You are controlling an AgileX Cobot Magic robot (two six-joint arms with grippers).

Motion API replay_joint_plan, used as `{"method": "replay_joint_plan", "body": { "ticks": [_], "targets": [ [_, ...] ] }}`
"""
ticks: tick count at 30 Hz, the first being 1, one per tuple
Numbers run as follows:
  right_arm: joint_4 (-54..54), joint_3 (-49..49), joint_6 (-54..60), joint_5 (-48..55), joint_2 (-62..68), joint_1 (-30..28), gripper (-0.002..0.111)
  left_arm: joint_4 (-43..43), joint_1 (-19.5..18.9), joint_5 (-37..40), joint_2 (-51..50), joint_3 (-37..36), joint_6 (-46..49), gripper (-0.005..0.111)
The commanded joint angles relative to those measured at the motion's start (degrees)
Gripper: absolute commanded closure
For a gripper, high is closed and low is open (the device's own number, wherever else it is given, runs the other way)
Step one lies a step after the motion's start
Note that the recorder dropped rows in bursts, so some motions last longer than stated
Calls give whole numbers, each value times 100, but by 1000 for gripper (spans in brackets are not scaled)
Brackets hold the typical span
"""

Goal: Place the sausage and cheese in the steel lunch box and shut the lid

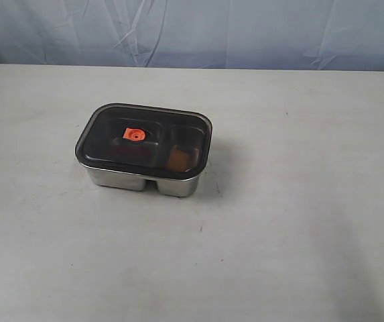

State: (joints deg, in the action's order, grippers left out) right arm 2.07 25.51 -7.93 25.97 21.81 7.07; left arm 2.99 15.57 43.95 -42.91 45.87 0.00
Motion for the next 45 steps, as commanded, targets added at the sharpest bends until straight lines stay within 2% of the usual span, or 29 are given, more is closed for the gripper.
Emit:
{"method": "replay_joint_plan", "body": {
  "ticks": [1, 6, 11, 19, 30, 45],
  "targets": [
    [241, -537, 57, 191, -519, -42, 109, -24, -4, -21, 33, -20, 0, 107],
    [123, -1401, 57, 112, -1237, -123, 109, -24, -4, -21, 33, -20, 0, 107],
    [-207, -1952, 71, -698, -1738, -454, 109, -24, -4, -21, 33, -20, 0, 107],
    [-207, -2551, 85, -726, -2174, -649, 109, -24, -4, -21, 33, -20, 0, 107],
    [-207, -2551, 609, -776, -2181, -649, 109, -24, -4, -21, 33, -20, 0, 107],
    [-267, -2551, 622, -776, -2181, -649, 109, -24, -4, -21, 33, -20, 0, 107]
  ]
}}
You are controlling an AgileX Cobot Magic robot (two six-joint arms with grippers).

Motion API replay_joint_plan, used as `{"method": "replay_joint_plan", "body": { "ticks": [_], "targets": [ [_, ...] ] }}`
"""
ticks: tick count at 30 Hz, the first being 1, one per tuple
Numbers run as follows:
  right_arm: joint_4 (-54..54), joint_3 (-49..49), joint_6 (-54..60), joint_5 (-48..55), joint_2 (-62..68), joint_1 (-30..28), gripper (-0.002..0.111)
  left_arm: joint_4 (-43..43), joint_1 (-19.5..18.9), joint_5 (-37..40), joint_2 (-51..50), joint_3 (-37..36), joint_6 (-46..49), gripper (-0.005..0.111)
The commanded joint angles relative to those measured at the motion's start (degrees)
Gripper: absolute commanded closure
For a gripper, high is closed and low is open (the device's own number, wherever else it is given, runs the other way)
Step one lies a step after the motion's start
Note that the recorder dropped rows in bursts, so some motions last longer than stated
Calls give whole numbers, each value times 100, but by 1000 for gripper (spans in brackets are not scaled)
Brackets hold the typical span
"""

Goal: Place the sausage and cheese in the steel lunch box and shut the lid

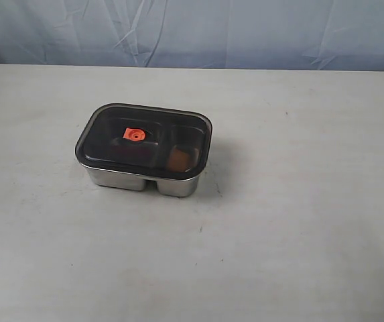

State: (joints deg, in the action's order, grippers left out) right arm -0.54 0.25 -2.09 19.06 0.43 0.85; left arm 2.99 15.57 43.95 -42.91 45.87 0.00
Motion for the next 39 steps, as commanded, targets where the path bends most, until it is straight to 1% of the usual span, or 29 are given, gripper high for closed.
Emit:
{"method": "replay_joint_plan", "body": {
  "ticks": [1, 5, 7, 9, 10, 11, 12, 13, 14, 15, 16, 17, 19, 21, 24, 28, 30, 32, 39],
  "targets": [
    [-6, -25, 38, -85, -43, -27, 109, -23, -4, -34, 33, -20, 0, 107],
    [-7, -25, 38, -66, -43, -27, 109, 13, -4, -185, 33, -42, 0, 107],
    [-7, -25, 38, -66, -43, -27, 109, -207, -4, -374, 89, -147, 0, 107],
    [-7, -25, 38, -66, -43, -27, 109, -239, -4, -686, 244, -361, 0, 107],
    [-7, -25, 38, -66, -43, -17, 109, -434, -4, -1123, 547, -714, 0, 107],
    [-7, -25, 38, -66, -43, -17, 109, -435, -4, -1331, 704, -876, 0, 107],
    [-7, -25, 38, -66, -43, -17, 109, -398, -4, -1826, 1128, -1340, 0, 107],
    [-7, -25, 38, -66, -43, -17, 109, -350, -4, -2074, 1345, -1598, 0, 107],
    [-7, -25, 38, -66, -43, -17, 109, -181, -4, -2565, 1769, -2134, 0, 107],
    [-7, -25, 38, -66, -43, -17, 109, -97, -4, -2726, 1933, -2343, 0, 107],
    [-7, -25, 38, -66, -43, -17, 109, 102, -27, -2937, 2280, -2823, 0, 107],
    [-7, -25, 38, -66, -43, -17, 109, 185, -72, -2953, 2382, -2996, 0, 107],
    [-7, -25, 38, -66, -43, -17, 109, 251, -432, -2953, 2641, -3572, -409, 107],
    [-7, -25, 38, -66, -43, -17, 109, 251, -684, -2968, 2767, -3826, -450, 107],
    [-7, -25, 38, -84, -43, -17, 109, 223, -865, -3077, 2911, -4088, -450, 107],
    [-7, -25, 38, -73, -43, -17, 109, 206, -966, -3398, 3199, -4556, -450, 107],
    [-7, -25, 38, -73, -43, -17, 109, 247, -1020, -3464, 3361, -4587, -450, 107],
    [-7, -25, 38, -73, -43, -17, 109, 235, -1059, -3097, 3498, -4587, -428, 107],
    [-7, -25, 38, -73, -43, -17, 109, 120, -1397, -3102, 4013, -4587, -237, 107]
  ]
}}
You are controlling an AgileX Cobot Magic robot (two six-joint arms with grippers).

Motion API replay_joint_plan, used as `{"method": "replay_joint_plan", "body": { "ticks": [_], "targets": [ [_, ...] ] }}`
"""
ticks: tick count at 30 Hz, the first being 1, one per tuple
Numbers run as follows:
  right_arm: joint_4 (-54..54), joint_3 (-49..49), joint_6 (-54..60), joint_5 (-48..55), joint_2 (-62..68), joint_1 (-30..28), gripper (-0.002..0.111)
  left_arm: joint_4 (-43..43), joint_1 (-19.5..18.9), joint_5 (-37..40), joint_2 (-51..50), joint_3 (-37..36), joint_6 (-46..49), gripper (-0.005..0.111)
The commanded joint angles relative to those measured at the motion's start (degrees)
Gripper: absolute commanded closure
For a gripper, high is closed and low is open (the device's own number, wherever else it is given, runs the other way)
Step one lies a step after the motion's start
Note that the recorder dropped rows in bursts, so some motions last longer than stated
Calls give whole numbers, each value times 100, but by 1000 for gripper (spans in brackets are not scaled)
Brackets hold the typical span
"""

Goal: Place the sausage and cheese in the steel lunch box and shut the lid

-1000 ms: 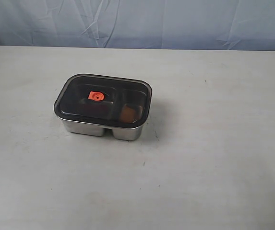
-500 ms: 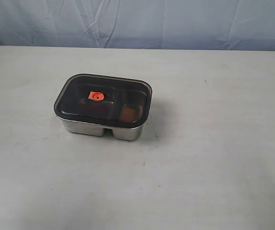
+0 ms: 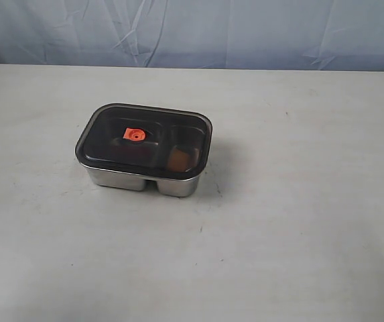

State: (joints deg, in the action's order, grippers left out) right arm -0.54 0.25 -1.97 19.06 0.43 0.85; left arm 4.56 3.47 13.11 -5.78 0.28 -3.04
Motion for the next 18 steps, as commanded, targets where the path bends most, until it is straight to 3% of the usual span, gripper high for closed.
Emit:
{"method": "replay_joint_plan", "body": {
  "ticks": [1, 18],
  "targets": [
    [-7, -25, 26, -73, -43, -17, 109, -49, -245, -18, 386, -28, 67, 107],
    [-8, -25, 26, -37, -43, -17, 109, -28, -387, -29, 578, -28, 172, 107]
  ]
}}
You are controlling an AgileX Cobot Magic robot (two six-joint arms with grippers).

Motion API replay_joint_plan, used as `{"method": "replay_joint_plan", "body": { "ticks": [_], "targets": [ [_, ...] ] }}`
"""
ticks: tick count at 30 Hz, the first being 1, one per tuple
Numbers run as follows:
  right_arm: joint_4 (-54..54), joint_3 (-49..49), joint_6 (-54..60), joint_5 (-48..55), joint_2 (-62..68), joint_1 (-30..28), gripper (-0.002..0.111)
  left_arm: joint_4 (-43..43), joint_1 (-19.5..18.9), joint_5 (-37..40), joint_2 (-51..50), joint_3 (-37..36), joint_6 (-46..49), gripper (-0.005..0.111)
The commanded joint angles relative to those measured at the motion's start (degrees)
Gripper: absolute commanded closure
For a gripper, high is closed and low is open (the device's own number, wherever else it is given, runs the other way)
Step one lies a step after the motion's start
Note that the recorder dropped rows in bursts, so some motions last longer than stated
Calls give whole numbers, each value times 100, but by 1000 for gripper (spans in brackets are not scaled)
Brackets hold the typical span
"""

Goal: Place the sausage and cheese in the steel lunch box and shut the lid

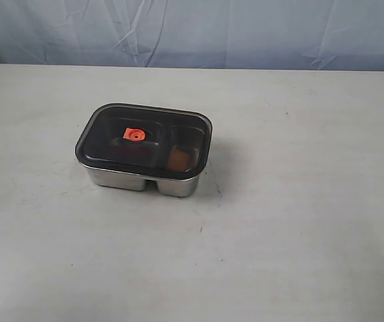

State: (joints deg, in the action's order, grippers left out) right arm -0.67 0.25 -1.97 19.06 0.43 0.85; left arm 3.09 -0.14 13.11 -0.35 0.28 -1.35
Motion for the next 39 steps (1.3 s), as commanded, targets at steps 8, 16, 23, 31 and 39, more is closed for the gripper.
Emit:
{"method": "replay_joint_plan", "body": {
  "ticks": [8, 16, 23, 31, 39],
  "targets": [
    [5, -25, 26, -37, -43, -17, 109, 118, -26, -68, 35, -28, 3, 107],
    [5, -25, 26, -37, -43, -17, 109, 15, -26, -68, 35, -28, 3, 107],
    [-18, -25, 26, -68, -43, -17, 109, -21, -26, -68, 35, -28, 3, 107],
    [-18, -25, 26, -68, -43, -17, 109, -20, -26, -68, 35, -28, 26, 107],
    [-18, -25, 26, -68, -43, -17, 109, -20, -26, -68, 35, -28, 26, 107]
  ]
}}
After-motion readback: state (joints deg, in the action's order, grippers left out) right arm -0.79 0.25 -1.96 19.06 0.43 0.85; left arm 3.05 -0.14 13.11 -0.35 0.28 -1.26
